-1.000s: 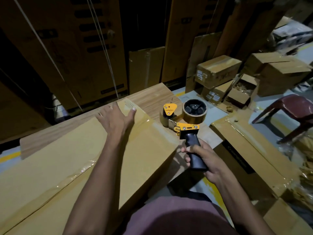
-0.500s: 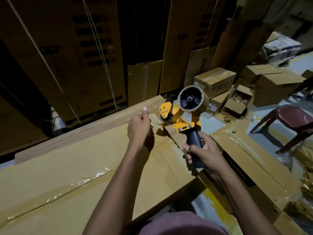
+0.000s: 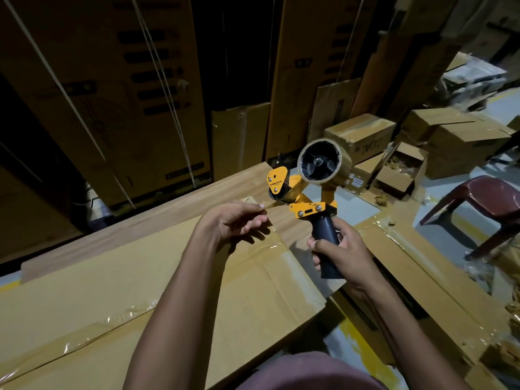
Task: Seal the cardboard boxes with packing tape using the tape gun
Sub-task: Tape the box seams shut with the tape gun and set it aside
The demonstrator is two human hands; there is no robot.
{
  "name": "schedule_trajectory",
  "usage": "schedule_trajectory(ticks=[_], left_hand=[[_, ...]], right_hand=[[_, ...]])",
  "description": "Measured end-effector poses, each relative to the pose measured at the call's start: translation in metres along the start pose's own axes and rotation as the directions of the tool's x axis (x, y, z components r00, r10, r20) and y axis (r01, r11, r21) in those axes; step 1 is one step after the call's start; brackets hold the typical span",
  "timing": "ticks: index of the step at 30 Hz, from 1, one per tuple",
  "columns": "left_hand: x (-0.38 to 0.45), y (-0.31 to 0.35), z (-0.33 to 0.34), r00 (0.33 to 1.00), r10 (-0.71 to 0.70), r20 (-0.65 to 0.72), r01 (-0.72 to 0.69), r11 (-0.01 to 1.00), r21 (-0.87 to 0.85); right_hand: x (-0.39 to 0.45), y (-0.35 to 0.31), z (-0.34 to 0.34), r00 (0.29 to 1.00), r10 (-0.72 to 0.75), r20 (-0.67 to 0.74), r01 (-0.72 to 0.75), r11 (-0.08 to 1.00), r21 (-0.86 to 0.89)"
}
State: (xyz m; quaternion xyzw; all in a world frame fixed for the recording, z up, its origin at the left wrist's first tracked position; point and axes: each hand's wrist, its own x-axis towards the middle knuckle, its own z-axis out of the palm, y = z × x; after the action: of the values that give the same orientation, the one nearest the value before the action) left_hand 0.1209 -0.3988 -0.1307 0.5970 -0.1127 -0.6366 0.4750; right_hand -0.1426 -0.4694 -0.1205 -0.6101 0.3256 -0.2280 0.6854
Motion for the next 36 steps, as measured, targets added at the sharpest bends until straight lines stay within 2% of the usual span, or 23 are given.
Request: schedule_trajectory(ticks=[3, 6, 8, 12, 16, 21, 28, 36], left_hand=[[0.003, 0.01, -0.006, 0.991, 0.095, -0.099, -0.078, 0.984, 0.16], [0.007, 0.026, -0.011, 0.943, 0.265, -0.203, -0.154, 0.884, 0.441], [0.011, 0.037, -0.013, 0.912, 0.359, -0.197, -0.188, 0.796, 0.576], [0.023, 0.053, -0.013, 0.9, 0.411, -0.146, -0.172, 0.643, 0.747], [0.037, 0.051, -0.016, 0.887, 0.444, -0.128, -0.154, 0.545, 0.824], [0.047, 0.047, -0.019, 0.825, 0.554, -0.115, -0.121, 0.371, 0.921], [0.053, 0.037, -0.026, 0.763, 0.628, -0.154, -0.101, 0.35, 0.931], [0.054, 0.036, -0.02, 0.744, 0.65, -0.154, -0.075, 0.31, 0.948]], right_hand=[[0.006, -0.001, 0.005, 1.0, 0.003, 0.005, -0.003, 0.999, -0.039], [0.014, -0.002, 0.014, 0.999, 0.031, -0.009, -0.031, 0.998, -0.055], [0.022, 0.002, 0.021, 0.999, 0.033, -0.013, -0.034, 0.996, -0.085], [0.033, 0.01, 0.034, 0.998, 0.019, -0.055, -0.026, 0.99, -0.142], [0.032, 0.021, 0.044, 0.994, -0.002, -0.111, -0.02, 0.981, -0.193], [0.03, 0.026, 0.047, 0.991, -0.016, -0.134, -0.024, 0.957, -0.289], [0.033, 0.024, 0.053, 0.992, 0.004, -0.128, -0.043, 0.951, -0.306], [0.033, 0.021, 0.055, 0.993, -0.002, -0.121, -0.038, 0.944, -0.327]])
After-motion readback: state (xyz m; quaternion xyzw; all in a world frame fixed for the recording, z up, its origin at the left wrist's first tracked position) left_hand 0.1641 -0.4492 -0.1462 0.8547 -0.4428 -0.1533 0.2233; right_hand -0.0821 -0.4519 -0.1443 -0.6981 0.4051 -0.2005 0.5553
